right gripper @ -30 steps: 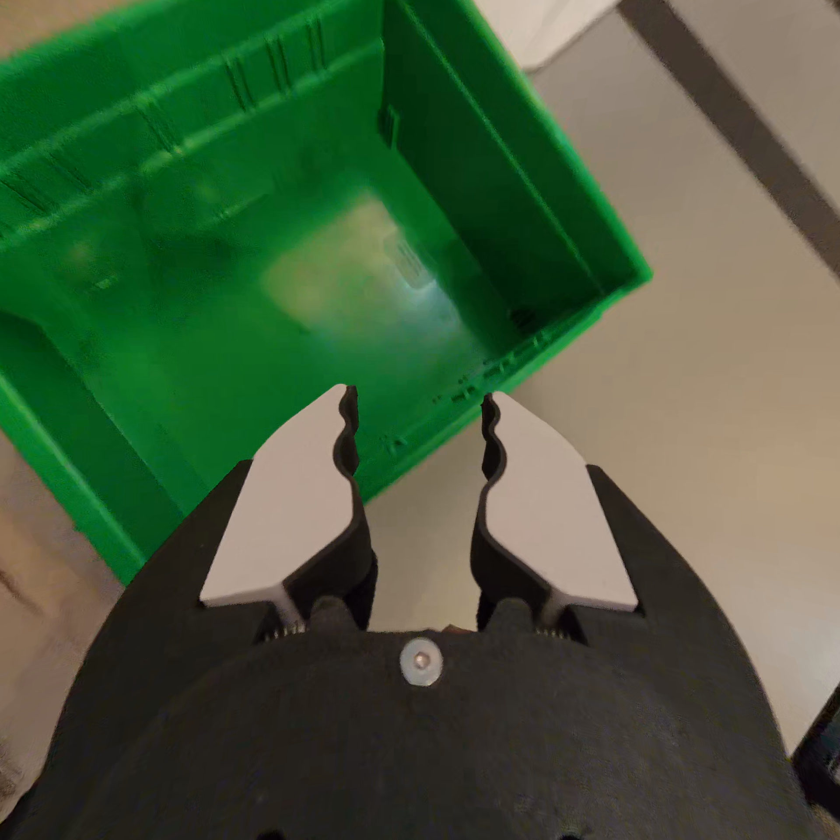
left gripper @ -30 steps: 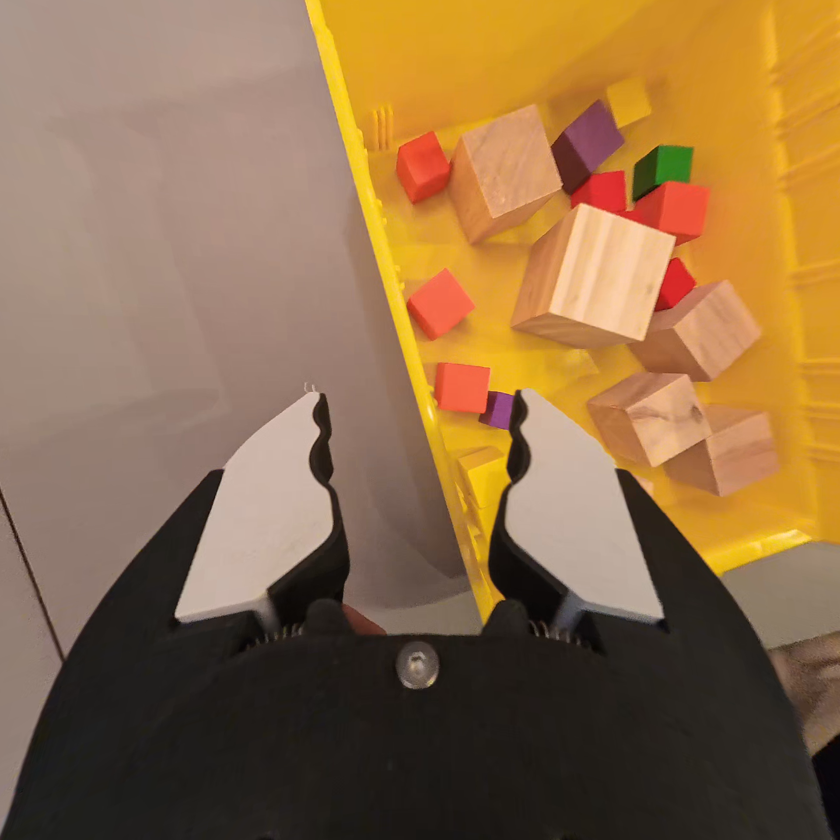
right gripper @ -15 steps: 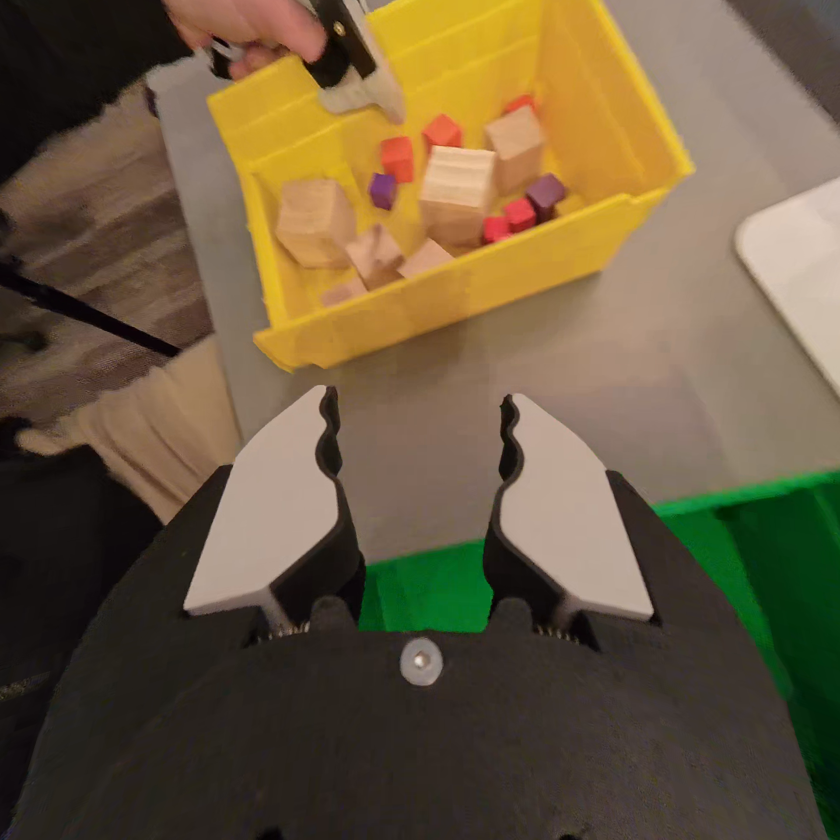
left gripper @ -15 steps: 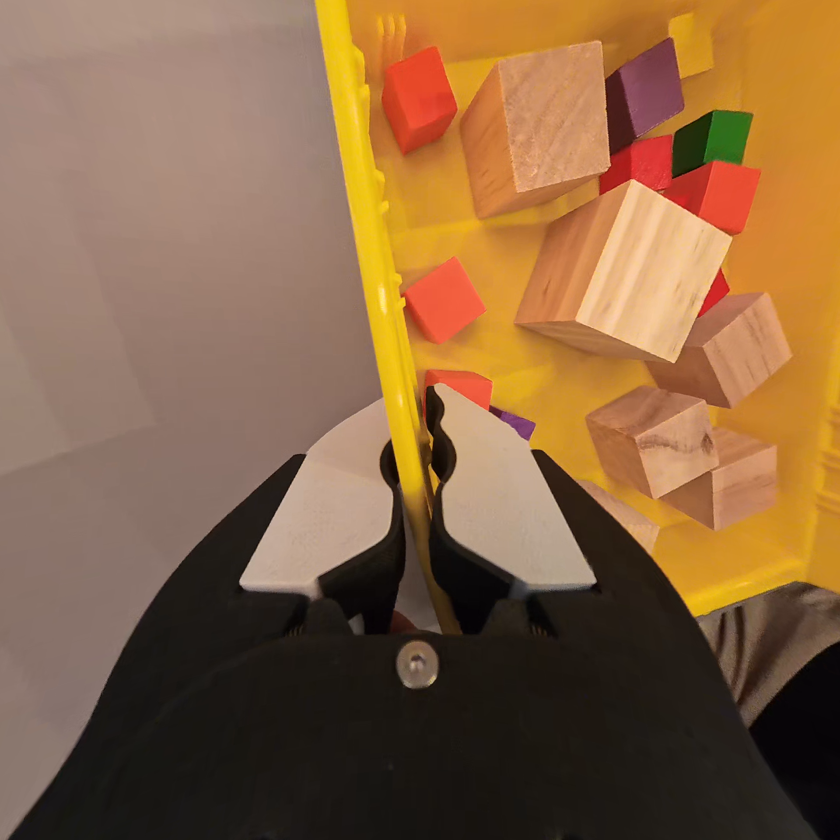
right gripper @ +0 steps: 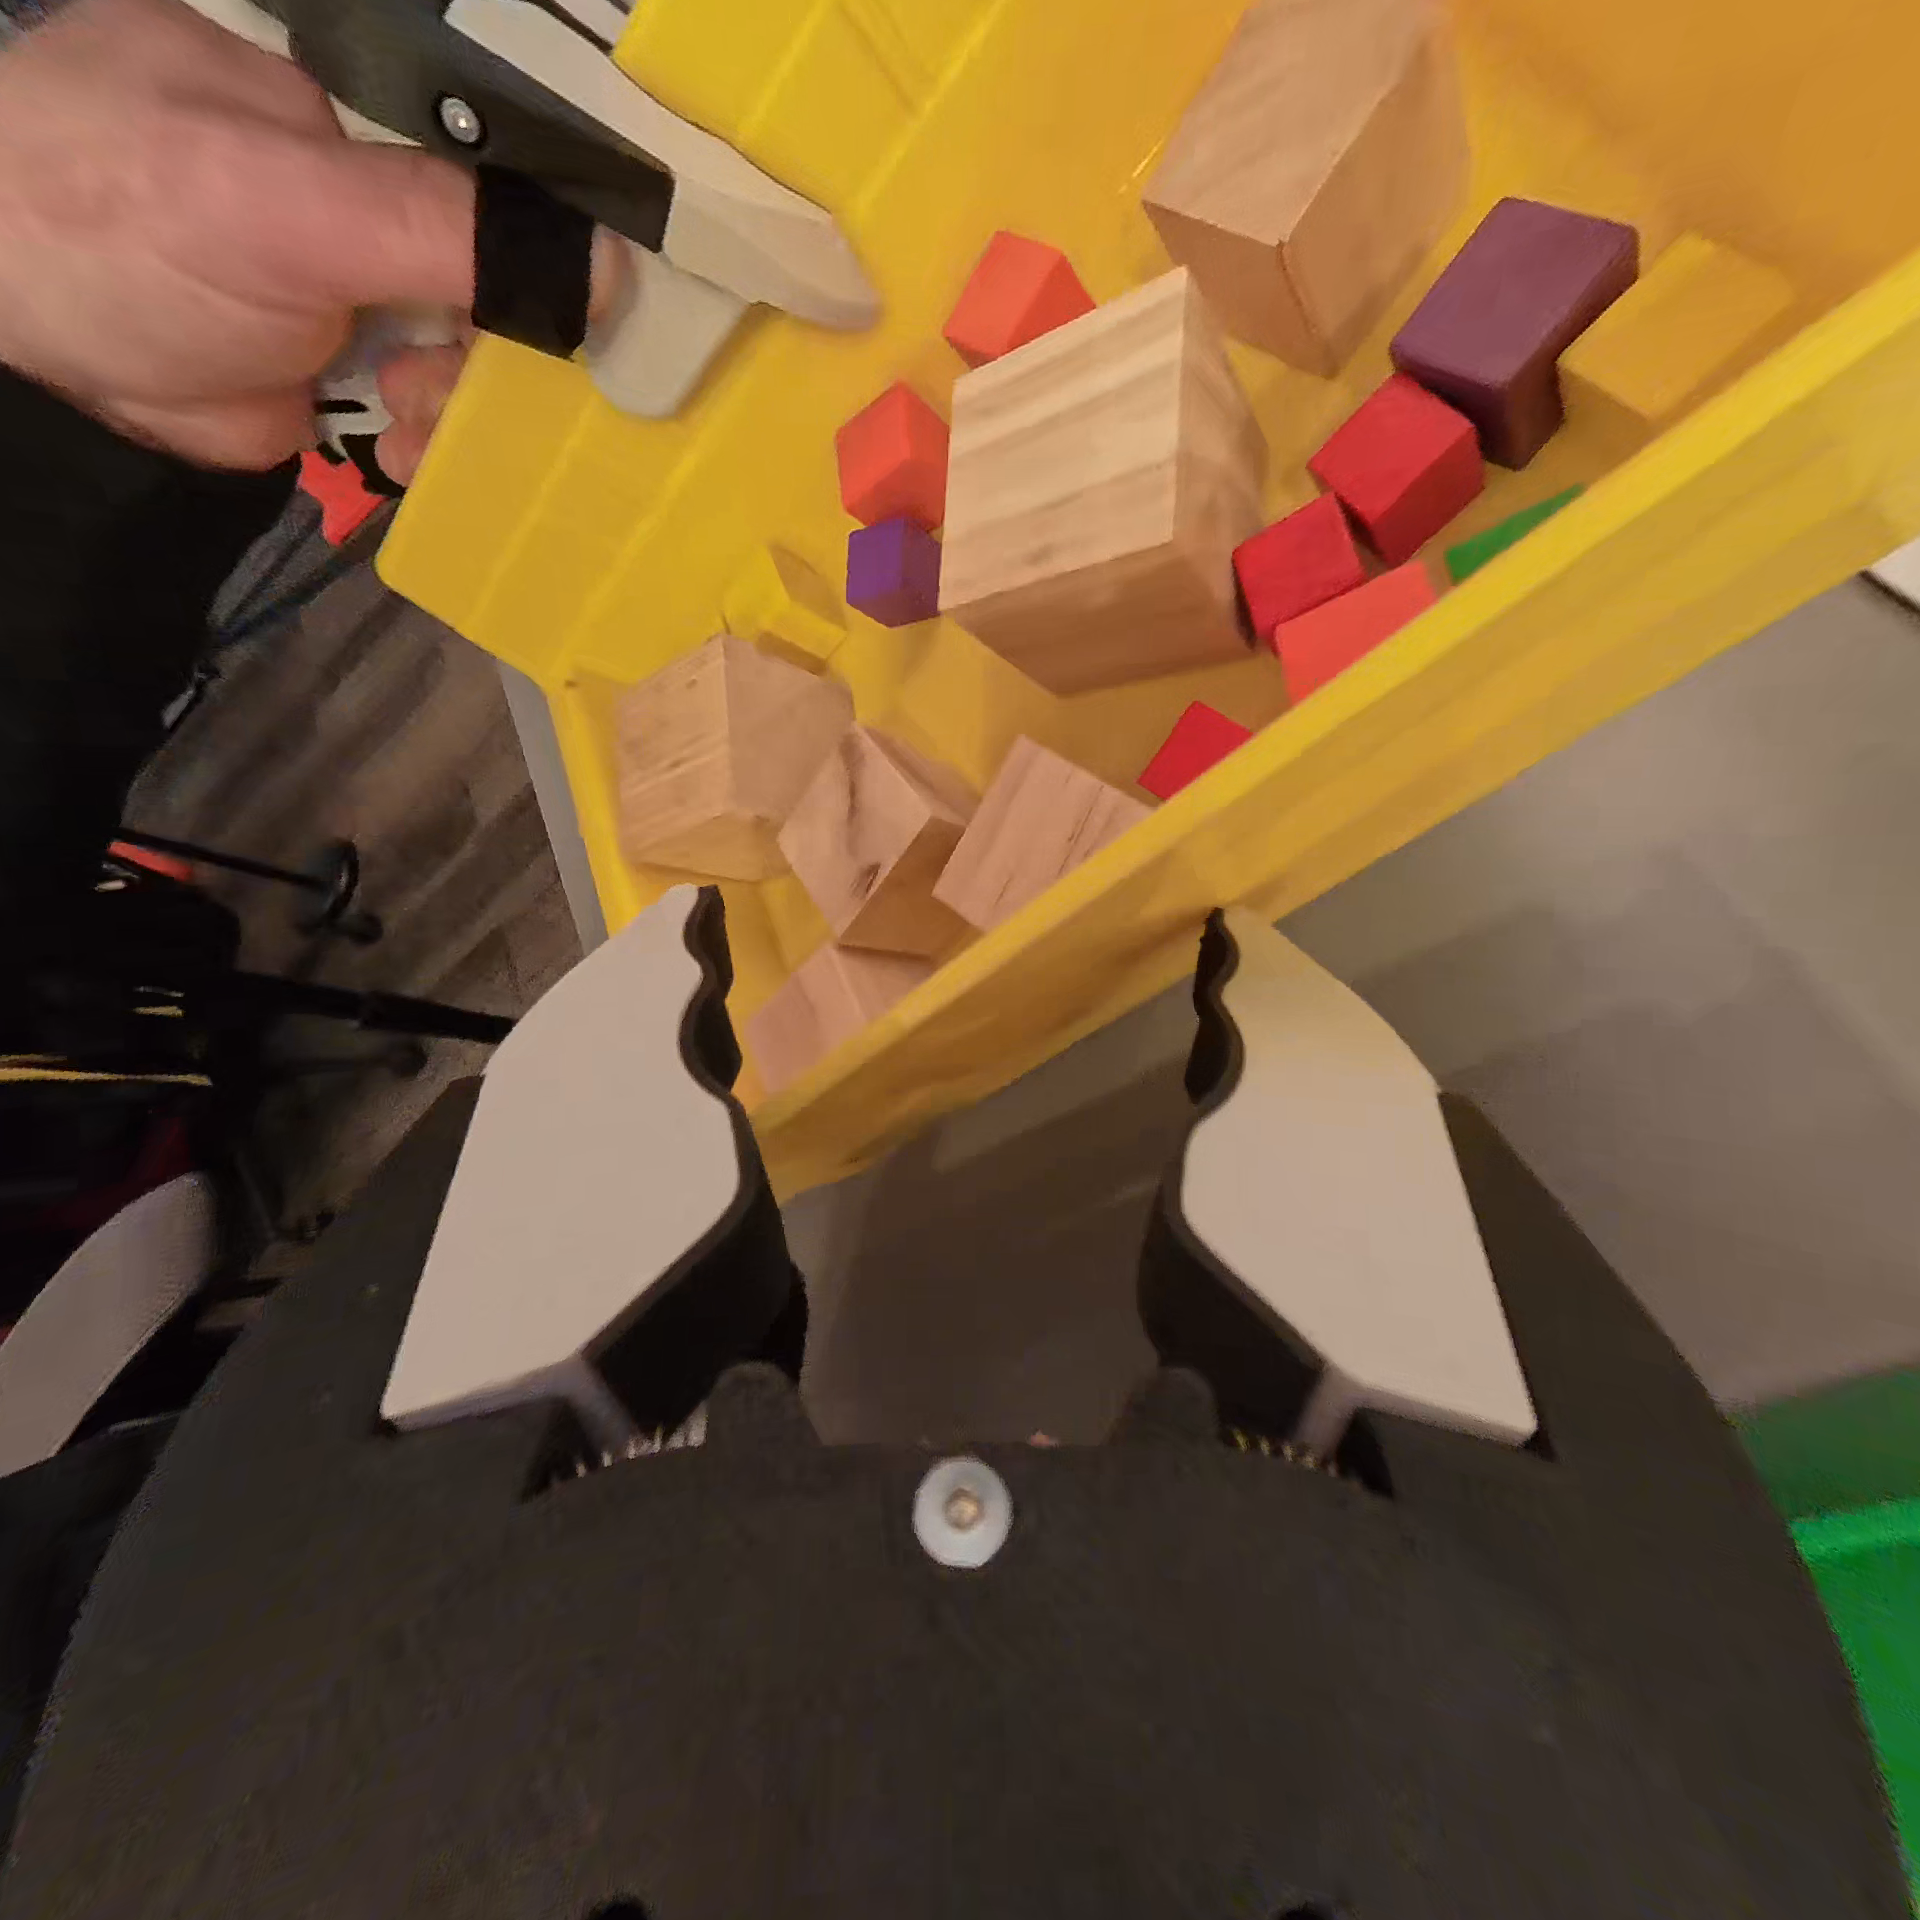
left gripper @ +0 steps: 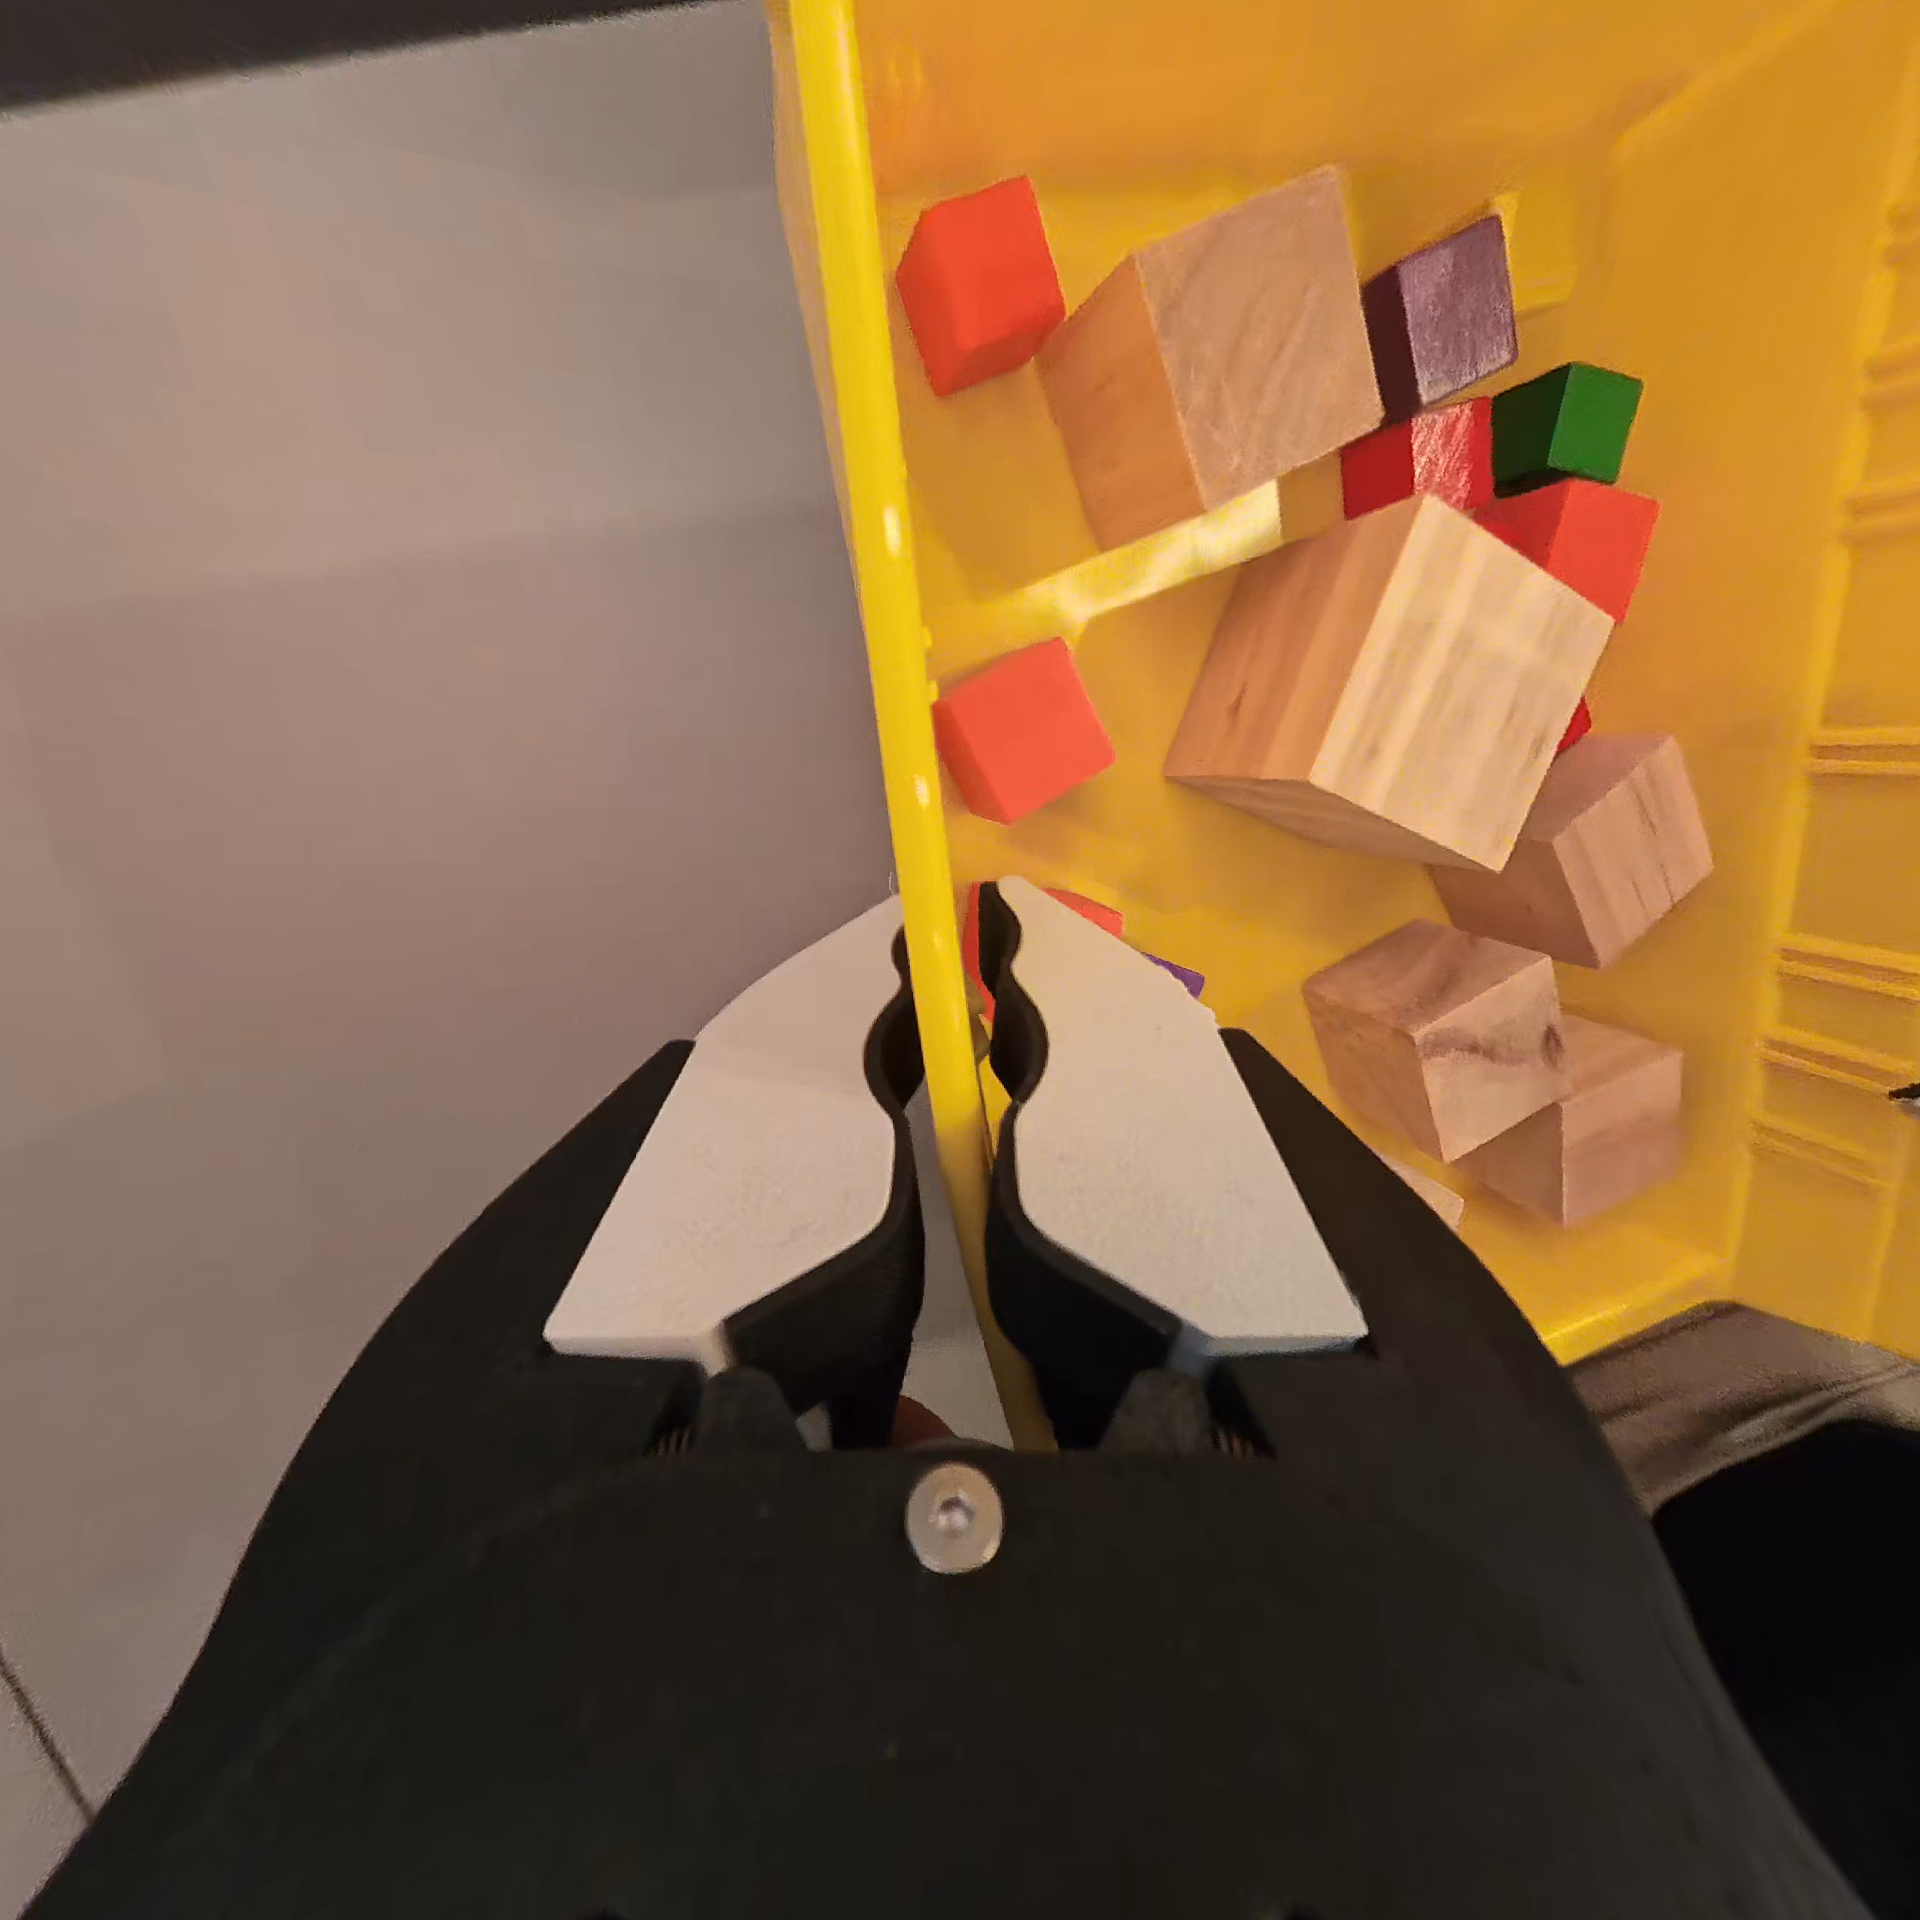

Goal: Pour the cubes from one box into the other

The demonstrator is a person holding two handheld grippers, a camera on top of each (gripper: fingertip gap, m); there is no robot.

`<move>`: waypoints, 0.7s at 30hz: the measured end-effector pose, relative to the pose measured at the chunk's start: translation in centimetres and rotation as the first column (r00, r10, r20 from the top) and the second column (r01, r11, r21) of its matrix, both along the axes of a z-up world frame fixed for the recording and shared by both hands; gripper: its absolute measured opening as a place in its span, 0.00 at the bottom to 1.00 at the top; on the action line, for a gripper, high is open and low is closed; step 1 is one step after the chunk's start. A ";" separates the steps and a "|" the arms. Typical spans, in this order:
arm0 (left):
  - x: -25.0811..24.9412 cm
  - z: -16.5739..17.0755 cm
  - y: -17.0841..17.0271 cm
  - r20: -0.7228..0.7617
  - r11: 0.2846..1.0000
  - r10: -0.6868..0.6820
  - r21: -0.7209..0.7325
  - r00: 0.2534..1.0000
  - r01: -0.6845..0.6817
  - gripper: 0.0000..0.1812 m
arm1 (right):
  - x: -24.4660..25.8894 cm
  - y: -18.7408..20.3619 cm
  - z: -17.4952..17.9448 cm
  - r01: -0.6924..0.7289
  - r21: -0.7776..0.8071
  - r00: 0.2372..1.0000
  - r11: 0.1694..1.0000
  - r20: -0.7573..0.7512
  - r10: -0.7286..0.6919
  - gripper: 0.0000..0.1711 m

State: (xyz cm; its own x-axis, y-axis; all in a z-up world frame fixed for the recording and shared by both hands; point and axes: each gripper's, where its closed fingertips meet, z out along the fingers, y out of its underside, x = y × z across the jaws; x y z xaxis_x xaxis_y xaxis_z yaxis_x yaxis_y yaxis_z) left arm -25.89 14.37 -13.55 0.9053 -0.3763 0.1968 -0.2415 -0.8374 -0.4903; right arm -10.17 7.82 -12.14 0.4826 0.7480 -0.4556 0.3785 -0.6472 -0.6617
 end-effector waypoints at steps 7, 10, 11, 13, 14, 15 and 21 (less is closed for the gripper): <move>4.5 4.0 2.2 -0.069 0.996 -0.055 0.070 0.996 0.060 0.05 | 4.1 2.0 2.1 0.108 0.004 0.994 0.994 -0.028 -0.108 0.40; 6.3 5.7 3.3 -0.084 0.992 -0.077 0.088 0.993 0.085 0.05 | 5.9 2.9 3.5 0.137 0.010 0.990 0.991 -0.035 -0.137 0.36; 7.0 6.2 3.6 -0.097 0.991 -0.089 0.094 0.991 0.098 0.05 | 6.5 3.2 4.0 0.147 0.009 0.988 0.989 -0.040 -0.146 0.35; 8.3 7.2 4.3 -0.111 0.988 -0.102 0.100 0.989 0.113 0.05 | 7.8 3.7 4.8 0.166 -0.002 0.985 0.986 -0.054 -0.166 0.34; 9.0 7.6 4.6 -0.127 0.987 -0.113 0.104 0.985 0.126 0.05 | 8.5 4.0 5.3 0.172 0.000 0.983 0.985 -0.056 -0.172 0.33; 9.8 8.1 4.9 -0.132 0.984 -0.123 0.110 0.984 0.138 0.05 | 9.3 4.2 5.7 0.179 0.005 0.982 0.984 -0.056 -0.179 0.33; 15.8 11.5 6.6 -0.150 0.963 -0.162 0.191 0.975 0.190 0.06 | 15.0 5.5 8.3 0.252 0.050 0.966 0.966 -0.078 -0.248 0.31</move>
State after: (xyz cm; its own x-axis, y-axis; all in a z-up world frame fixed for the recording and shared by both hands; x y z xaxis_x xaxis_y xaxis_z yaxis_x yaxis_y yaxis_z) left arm -10.14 20.96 -2.06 0.8339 -0.5516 -0.0165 -0.4498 -0.6619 -0.5997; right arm 4.87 13.28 -3.87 0.6260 0.6342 -0.4537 0.1608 -0.6743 -0.7207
